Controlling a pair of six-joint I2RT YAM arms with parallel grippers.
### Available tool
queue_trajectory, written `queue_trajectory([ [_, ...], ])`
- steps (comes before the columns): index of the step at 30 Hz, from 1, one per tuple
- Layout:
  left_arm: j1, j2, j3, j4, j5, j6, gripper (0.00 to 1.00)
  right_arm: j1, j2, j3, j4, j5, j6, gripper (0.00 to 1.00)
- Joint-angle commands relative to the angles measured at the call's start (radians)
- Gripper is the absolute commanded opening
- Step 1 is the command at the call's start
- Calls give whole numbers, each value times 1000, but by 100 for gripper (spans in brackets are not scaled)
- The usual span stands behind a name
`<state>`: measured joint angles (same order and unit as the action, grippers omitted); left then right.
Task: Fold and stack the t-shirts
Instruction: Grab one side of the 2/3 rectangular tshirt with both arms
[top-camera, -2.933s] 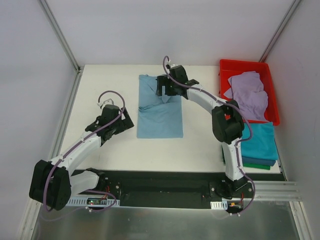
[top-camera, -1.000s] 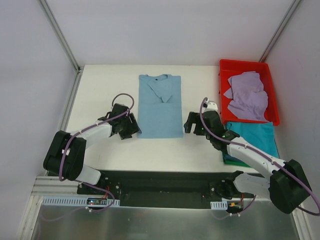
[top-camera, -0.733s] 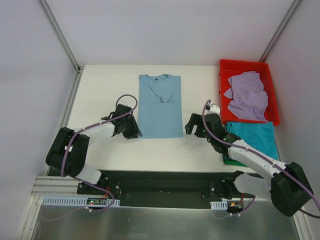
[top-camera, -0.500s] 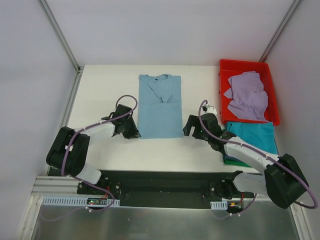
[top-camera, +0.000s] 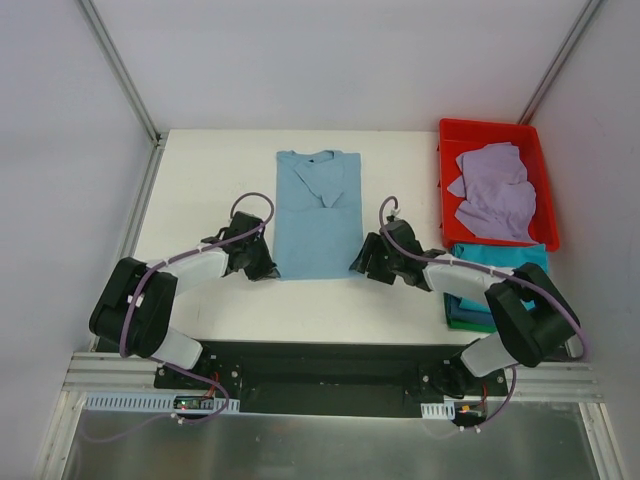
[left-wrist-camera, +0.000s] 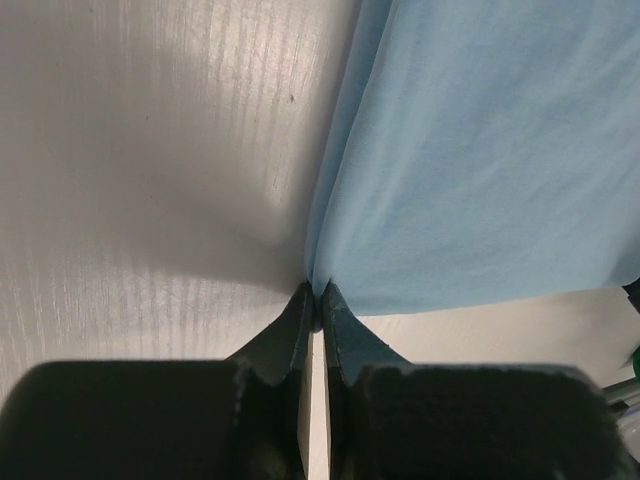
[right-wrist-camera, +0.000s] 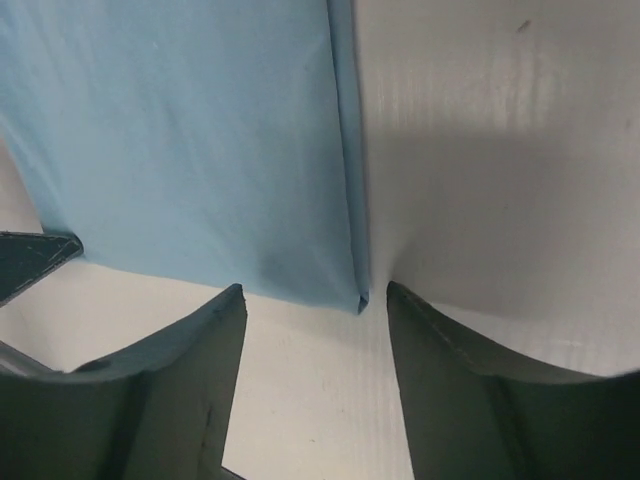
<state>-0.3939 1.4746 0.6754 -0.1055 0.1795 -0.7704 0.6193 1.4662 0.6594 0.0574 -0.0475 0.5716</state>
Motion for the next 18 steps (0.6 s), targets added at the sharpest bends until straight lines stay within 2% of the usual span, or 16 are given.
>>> queue_trajectory([
  [1,-8,-34,-22,-42,-26,17,0,2,66,25,73,-92,73,56],
  [7,-8,-34,-19,-42,-28,19,0,2,106,34,73,-101,88,40],
  [15,-8,-46,-27,-43,-48,14,0,3,94,-3,55,-121,86,38],
  [16,-8,-45,-27,-45,-48,16,0,5,91,-9,55,-124,86,36],
  [18,-8,-46,-27,-48,-51,16,0,5,80,-23,58,-112,77,27],
])
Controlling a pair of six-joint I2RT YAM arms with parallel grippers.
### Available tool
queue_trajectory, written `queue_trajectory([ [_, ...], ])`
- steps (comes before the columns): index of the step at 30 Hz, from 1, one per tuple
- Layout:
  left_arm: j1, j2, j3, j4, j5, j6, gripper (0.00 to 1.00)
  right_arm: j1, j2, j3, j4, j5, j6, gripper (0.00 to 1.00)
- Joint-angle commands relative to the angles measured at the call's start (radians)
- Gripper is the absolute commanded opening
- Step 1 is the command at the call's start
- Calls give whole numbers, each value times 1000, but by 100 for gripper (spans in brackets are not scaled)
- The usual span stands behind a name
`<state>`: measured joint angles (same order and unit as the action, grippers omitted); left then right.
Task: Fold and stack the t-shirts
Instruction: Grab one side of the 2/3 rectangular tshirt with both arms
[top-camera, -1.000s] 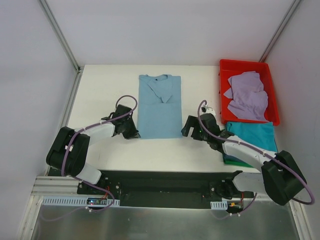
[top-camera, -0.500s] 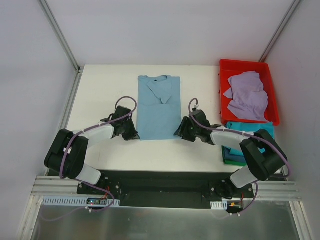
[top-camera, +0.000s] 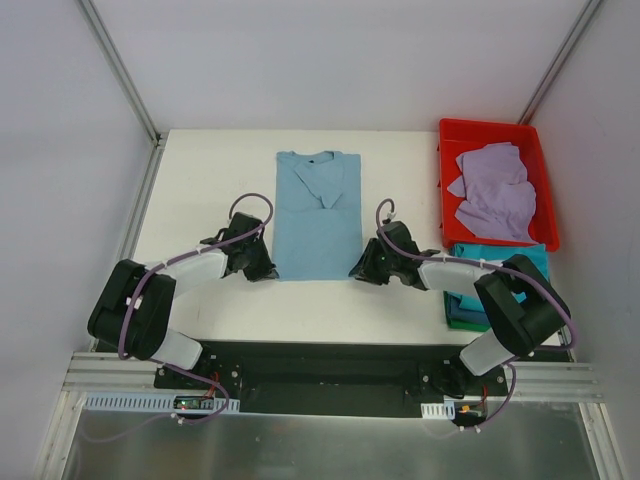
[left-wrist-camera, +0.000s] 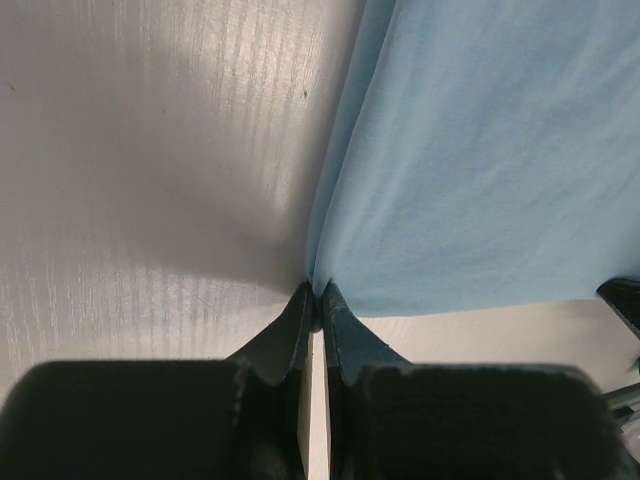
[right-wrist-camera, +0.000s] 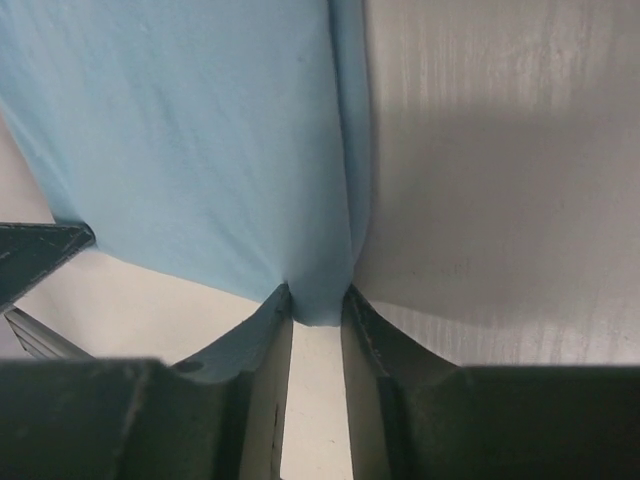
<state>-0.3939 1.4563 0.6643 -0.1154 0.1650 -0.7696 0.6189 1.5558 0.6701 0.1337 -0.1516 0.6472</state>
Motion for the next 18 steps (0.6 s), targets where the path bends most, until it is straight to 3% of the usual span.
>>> queue_trajectory([
  [1,-8,-27,-17,-36,-38,16,0,5,-14,-41,-17,7,-3,19],
  [4,-8,-25,-14,-36,-33,24,0,5,-14,-44,-16,21,-40,1],
  [11,-16,-183,-81,-53,-28,19,0,24,-124,-69,-51,-118,-64,0],
  [18,-20,-569,-161,-162,22,84,0,48,-338,-99,-180,-345,-43,0],
])
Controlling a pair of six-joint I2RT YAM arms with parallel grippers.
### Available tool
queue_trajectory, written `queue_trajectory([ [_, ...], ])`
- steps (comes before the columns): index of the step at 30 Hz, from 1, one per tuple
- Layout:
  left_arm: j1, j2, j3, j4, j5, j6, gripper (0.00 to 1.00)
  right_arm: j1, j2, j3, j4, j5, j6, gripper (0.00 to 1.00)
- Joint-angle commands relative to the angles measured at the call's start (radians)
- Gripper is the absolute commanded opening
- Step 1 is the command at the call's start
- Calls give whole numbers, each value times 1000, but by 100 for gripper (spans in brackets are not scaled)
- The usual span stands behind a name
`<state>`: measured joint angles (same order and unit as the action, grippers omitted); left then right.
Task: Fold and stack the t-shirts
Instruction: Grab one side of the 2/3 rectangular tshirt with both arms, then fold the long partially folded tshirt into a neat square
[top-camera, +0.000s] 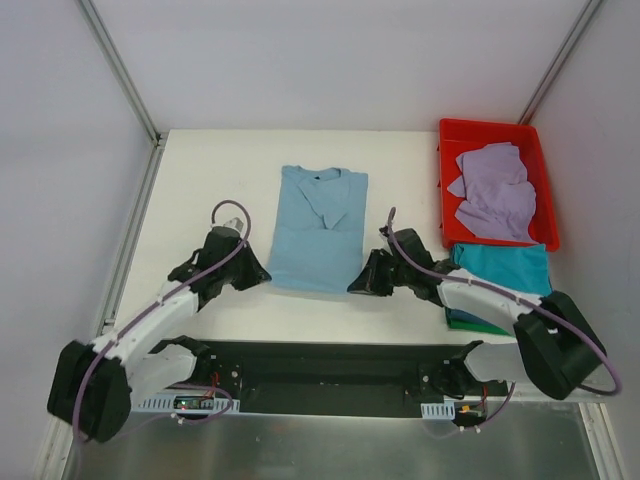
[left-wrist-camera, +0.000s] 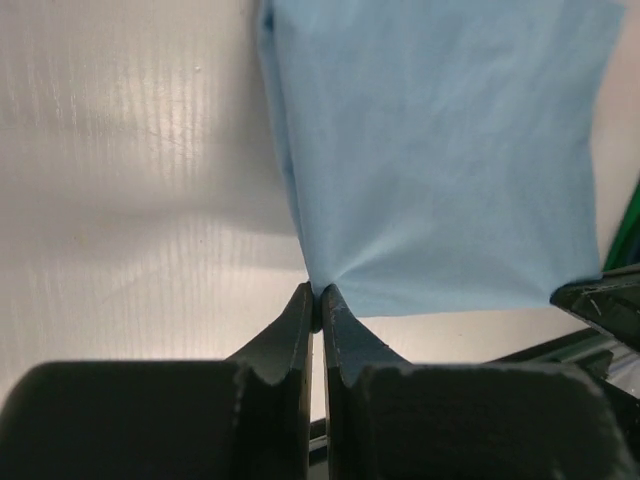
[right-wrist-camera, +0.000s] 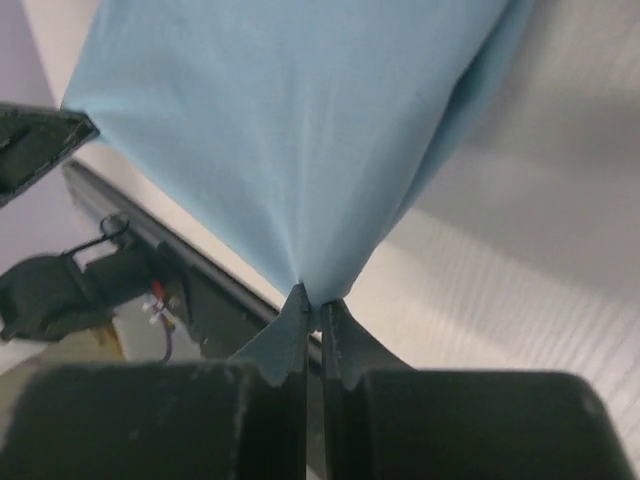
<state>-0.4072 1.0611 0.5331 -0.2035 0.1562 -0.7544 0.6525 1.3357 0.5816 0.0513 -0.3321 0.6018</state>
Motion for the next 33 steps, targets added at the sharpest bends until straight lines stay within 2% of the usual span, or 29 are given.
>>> queue_trajectory([
  [1,-7,-223,-35,-83,48,79,0,16,-144,-12,-119,-214,6,0],
  [8,-8,-562,-19,-207,115,56,0,58,-303,10,-260,-435,36,1],
  [13,-8,-699,25,-290,94,58,0,85,-421,52,-373,-481,65,0],
  [16,-8,-719,59,-304,111,59,0,88,-470,55,-406,-510,113,0],
  [24,-8,-596,160,-271,-3,75,0,56,-440,106,-429,-530,72,1],
  [29,-8,-449,182,-179,-26,79,0,-34,-397,147,-433,-478,20,0],
  [33,-8,-328,214,-116,-150,84,0,-114,-363,181,-427,-420,-17,1],
])
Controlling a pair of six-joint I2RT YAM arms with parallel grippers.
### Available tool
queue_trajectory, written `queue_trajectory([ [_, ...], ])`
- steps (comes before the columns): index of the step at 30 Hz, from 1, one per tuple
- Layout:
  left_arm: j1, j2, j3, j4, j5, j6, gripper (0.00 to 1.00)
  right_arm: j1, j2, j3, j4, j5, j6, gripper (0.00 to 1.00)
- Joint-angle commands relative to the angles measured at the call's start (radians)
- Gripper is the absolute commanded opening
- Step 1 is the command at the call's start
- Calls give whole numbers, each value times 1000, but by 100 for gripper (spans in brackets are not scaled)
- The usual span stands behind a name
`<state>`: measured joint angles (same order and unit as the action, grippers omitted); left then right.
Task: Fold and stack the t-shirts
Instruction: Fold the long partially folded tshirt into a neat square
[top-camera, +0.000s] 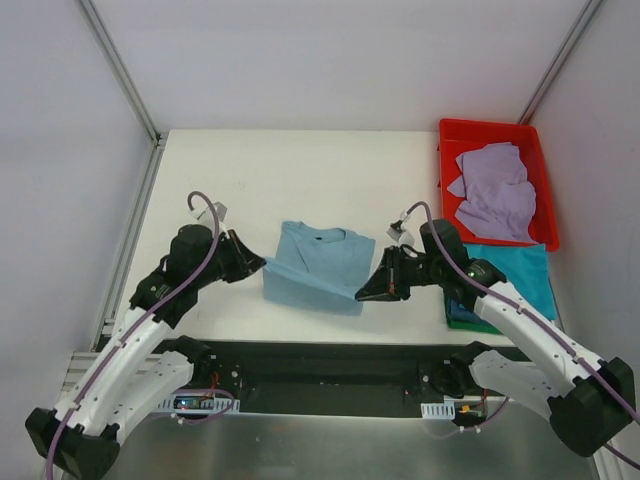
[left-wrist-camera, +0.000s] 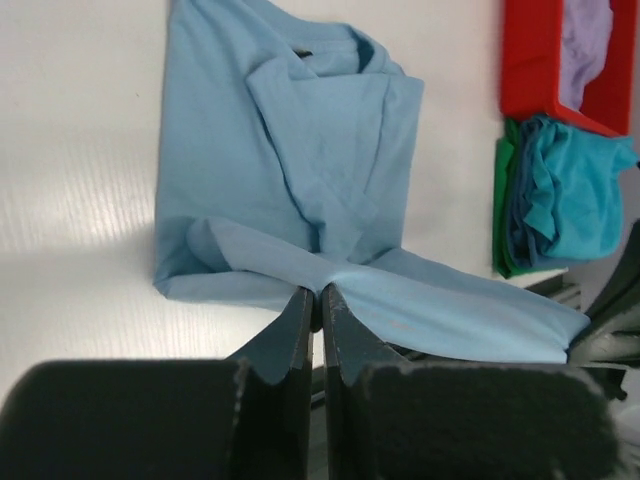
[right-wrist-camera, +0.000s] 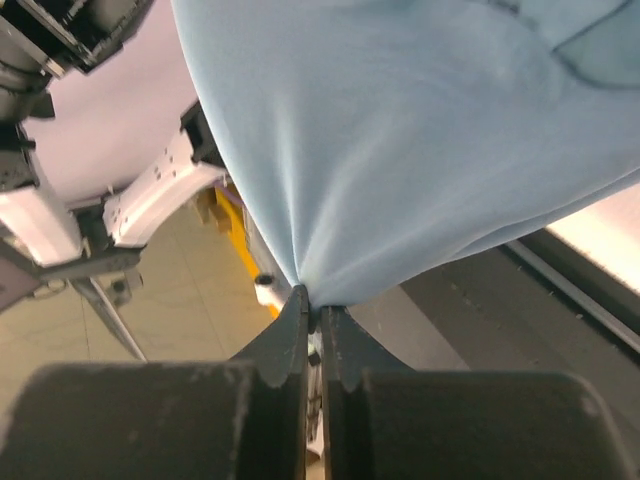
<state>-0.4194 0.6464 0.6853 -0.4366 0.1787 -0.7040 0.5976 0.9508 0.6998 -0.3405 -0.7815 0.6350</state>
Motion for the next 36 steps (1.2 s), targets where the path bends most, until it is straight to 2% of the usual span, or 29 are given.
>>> queue_trajectory([
  [1,4,123,66,142,-229,31,0,-74,32,69,-23,34,-51,0],
  [10,5,450,206,216,-321,73,0,-173,216,161,38,74,-109,0],
  [17,8,630,306,226,-360,126,0,-228,388,234,29,113,-147,0],
  [26,25,910,456,234,-298,158,0,-272,500,233,61,197,-158,0],
  [34,36,1082,551,234,-269,164,0,-312,655,257,120,205,-170,1],
  [36,41,1117,569,234,-257,175,0,-320,698,279,138,205,-204,6],
])
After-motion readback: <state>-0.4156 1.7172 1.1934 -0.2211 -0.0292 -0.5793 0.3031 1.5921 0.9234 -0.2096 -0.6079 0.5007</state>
